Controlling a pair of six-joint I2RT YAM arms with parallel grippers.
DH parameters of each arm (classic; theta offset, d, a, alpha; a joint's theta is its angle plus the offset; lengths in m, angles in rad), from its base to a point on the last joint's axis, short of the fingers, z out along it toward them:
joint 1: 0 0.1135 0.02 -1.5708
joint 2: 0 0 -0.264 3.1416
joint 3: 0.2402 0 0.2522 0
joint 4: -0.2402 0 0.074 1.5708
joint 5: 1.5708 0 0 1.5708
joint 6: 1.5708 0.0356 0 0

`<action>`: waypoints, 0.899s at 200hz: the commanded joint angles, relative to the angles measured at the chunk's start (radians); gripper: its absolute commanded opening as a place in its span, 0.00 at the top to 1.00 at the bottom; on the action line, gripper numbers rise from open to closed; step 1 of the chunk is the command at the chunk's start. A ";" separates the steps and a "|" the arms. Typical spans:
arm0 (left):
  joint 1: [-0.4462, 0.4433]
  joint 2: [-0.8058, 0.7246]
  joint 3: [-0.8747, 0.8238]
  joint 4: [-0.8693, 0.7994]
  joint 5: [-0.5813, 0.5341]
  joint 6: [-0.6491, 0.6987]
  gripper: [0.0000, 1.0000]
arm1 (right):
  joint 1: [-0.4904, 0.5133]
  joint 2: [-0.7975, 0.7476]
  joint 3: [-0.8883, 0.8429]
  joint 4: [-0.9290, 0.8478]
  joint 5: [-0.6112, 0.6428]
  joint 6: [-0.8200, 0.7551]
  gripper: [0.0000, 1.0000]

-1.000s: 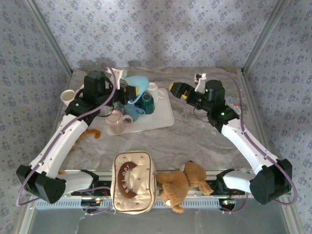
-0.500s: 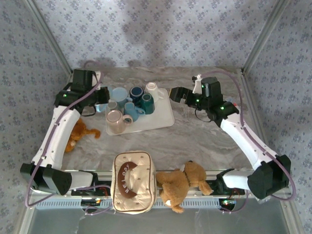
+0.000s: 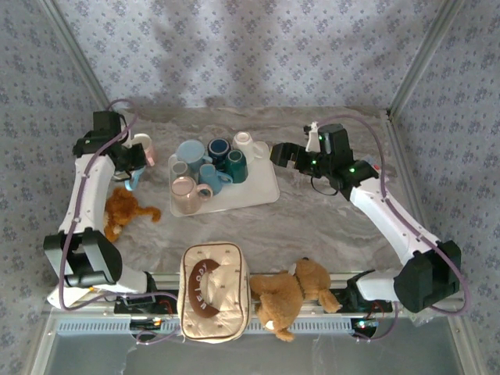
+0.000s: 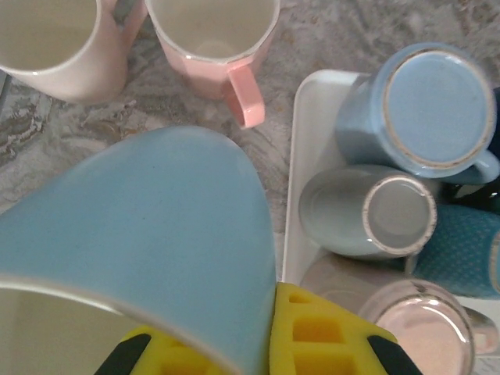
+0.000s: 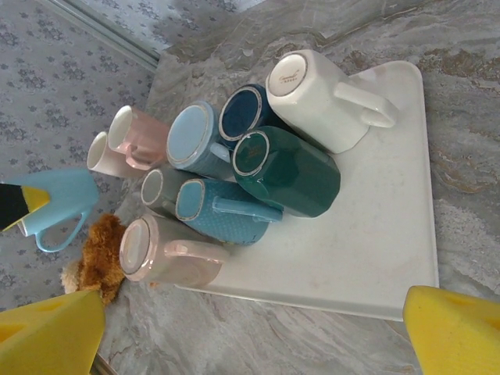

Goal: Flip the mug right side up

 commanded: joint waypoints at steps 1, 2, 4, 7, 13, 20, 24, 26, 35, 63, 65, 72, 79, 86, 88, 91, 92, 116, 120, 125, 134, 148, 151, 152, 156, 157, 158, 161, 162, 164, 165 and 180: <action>0.007 0.034 0.022 0.023 -0.019 -0.010 1.00 | -0.005 0.015 0.021 -0.002 -0.019 -0.021 0.00; 0.007 0.038 0.024 0.022 -0.019 -0.010 1.00 | -0.005 0.014 0.021 -0.002 -0.019 -0.021 0.00; 0.007 0.046 0.029 0.018 -0.019 -0.010 1.00 | -0.004 0.014 0.021 -0.002 -0.021 -0.021 0.00; 0.009 0.057 0.035 0.011 -0.020 -0.010 1.00 | -0.005 0.017 0.021 -0.003 -0.021 -0.023 0.00; 0.010 0.075 0.049 0.002 -0.022 -0.009 1.00 | -0.004 0.018 0.019 -0.003 -0.021 -0.027 0.00; 0.011 0.099 0.065 -0.006 -0.022 -0.009 1.00 | -0.007 0.020 0.017 -0.003 -0.021 -0.033 0.00; 0.012 0.107 0.070 -0.007 -0.021 -0.008 1.00 | -0.006 0.019 0.015 -0.003 -0.022 -0.037 0.00; 0.013 0.111 0.071 -0.005 -0.022 -0.008 1.00 | -0.006 0.019 0.013 -0.005 -0.022 -0.039 0.00; 0.015 0.128 0.080 -0.002 -0.025 -0.009 1.00 | -0.008 0.020 0.006 -0.011 -0.025 -0.047 0.00; 0.017 0.203 0.138 -0.040 -0.037 -0.012 1.00 | -0.013 0.019 -0.016 -0.005 -0.026 -0.046 0.00; 0.017 0.208 0.143 -0.041 -0.041 -0.012 1.00 | -0.012 0.019 -0.019 -0.003 -0.026 -0.045 0.00; 0.018 0.225 0.151 -0.044 -0.046 -0.013 1.00 | -0.016 0.018 -0.026 0.004 -0.027 -0.045 0.00; 0.019 0.238 0.156 -0.044 -0.051 -0.014 1.00 | -0.018 0.020 -0.030 0.007 -0.029 -0.042 0.00; 0.018 0.251 0.158 -0.041 -0.054 -0.013 1.00 | -0.019 0.020 -0.032 0.009 -0.028 -0.042 0.00; 0.019 0.255 0.159 -0.040 -0.054 -0.013 1.00 | -0.020 0.020 -0.033 0.010 -0.029 -0.043 0.00; 0.019 0.259 0.160 -0.038 -0.054 -0.014 1.00 | -0.022 0.020 -0.034 0.010 -0.029 -0.044 0.00; 0.019 0.261 0.160 -0.038 -0.054 -0.015 1.00 | -0.022 0.020 -0.034 0.010 -0.029 -0.044 0.00; 0.025 0.304 0.178 -0.041 -0.047 -0.014 1.00 | -0.028 0.019 -0.042 0.022 -0.029 -0.045 0.00; 0.026 0.310 0.182 -0.041 -0.041 -0.014 1.00 | -0.028 0.021 -0.044 0.024 -0.028 -0.044 0.00; 0.027 0.316 0.183 -0.040 -0.038 -0.012 1.00 | -0.030 0.022 -0.045 0.026 -0.030 -0.044 0.00; 0.028 0.325 0.183 -0.038 -0.033 -0.009 1.00 | -0.032 0.026 -0.044 0.026 -0.032 -0.045 0.00; 0.028 0.334 0.180 -0.038 -0.034 -0.006 1.00 | -0.038 0.034 -0.038 0.026 -0.040 -0.045 0.00; 0.029 0.336 0.179 -0.037 -0.035 -0.004 1.00 | -0.038 0.037 -0.037 0.026 -0.041 -0.045 0.00; 0.029 0.336 0.179 -0.037 -0.036 -0.005 1.00 | -0.039 0.039 -0.036 0.026 -0.041 -0.045 0.00; 0.029 0.340 0.178 -0.038 -0.037 -0.003 1.00 | -0.040 0.041 -0.033 0.026 -0.043 -0.045 0.00; 0.029 0.341 0.177 -0.038 -0.038 -0.003 1.00 | -0.040 0.042 -0.032 0.026 -0.043 -0.045 0.00; 0.030 0.341 0.176 -0.039 -0.039 -0.002 1.00 | -0.040 0.042 -0.031 0.026 -0.044 -0.045 0.00; 0.031 0.343 0.175 -0.039 -0.038 0.000 1.00 | -0.042 0.045 -0.029 0.026 -0.045 -0.046 0.00; 0.031 0.345 0.175 -0.039 -0.039 0.000 1.00 | -0.042 0.046 -0.029 0.026 -0.045 -0.046 0.00; 0.030 0.345 0.174 -0.040 -0.038 0.001 1.00 | -0.042 0.048 -0.027 0.026 -0.044 -0.045 0.00; 0.030 0.345 0.174 -0.040 -0.038 0.002 1.00 | -0.043 0.049 -0.027 0.027 -0.044 -0.045 0.00; 0.032 0.352 0.167 -0.040 -0.043 0.012 1.00 | -0.043 0.058 -0.017 0.030 -0.047 -0.047 0.00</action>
